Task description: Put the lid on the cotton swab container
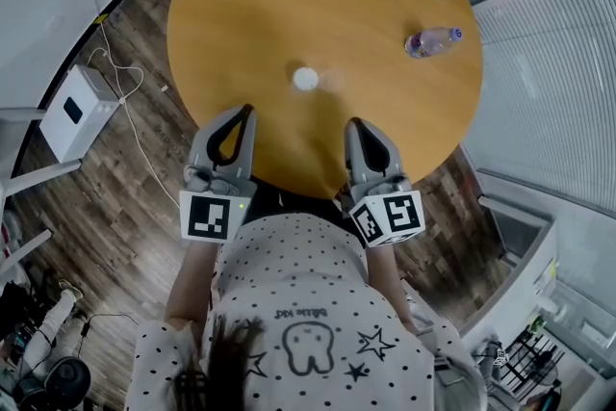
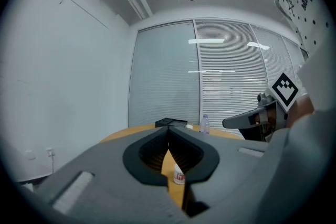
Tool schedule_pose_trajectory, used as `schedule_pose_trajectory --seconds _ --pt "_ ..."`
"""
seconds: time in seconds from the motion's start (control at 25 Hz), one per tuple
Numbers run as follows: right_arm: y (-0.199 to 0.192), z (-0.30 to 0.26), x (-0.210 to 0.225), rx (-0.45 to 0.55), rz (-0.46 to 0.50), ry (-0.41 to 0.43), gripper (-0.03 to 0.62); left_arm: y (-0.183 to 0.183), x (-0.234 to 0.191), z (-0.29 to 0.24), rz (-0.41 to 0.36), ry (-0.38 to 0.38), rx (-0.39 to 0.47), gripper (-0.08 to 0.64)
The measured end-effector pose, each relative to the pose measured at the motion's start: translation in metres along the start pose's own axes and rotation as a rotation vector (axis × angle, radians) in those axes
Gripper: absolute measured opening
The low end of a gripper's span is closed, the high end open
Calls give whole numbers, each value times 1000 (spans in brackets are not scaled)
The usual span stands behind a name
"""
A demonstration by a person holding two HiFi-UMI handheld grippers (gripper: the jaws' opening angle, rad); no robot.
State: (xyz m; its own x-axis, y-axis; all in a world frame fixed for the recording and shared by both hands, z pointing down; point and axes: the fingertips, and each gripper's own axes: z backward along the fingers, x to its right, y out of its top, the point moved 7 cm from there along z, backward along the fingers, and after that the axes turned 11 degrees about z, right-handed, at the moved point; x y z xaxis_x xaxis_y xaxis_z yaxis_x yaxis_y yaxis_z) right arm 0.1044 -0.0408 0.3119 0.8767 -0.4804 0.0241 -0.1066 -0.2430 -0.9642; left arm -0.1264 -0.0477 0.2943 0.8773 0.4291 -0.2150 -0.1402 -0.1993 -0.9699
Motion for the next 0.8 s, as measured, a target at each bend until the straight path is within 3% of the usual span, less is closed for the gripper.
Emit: schedule_pose_trajectory --seconds 0.4,0.8 --pt "5 0 4 40 -10 32 5 -2 0 -9 -18 -2 -42 12" --pt "-8 -16 29 12 -32 21 6 -17 -2 -44 -59 -89 -116 15"
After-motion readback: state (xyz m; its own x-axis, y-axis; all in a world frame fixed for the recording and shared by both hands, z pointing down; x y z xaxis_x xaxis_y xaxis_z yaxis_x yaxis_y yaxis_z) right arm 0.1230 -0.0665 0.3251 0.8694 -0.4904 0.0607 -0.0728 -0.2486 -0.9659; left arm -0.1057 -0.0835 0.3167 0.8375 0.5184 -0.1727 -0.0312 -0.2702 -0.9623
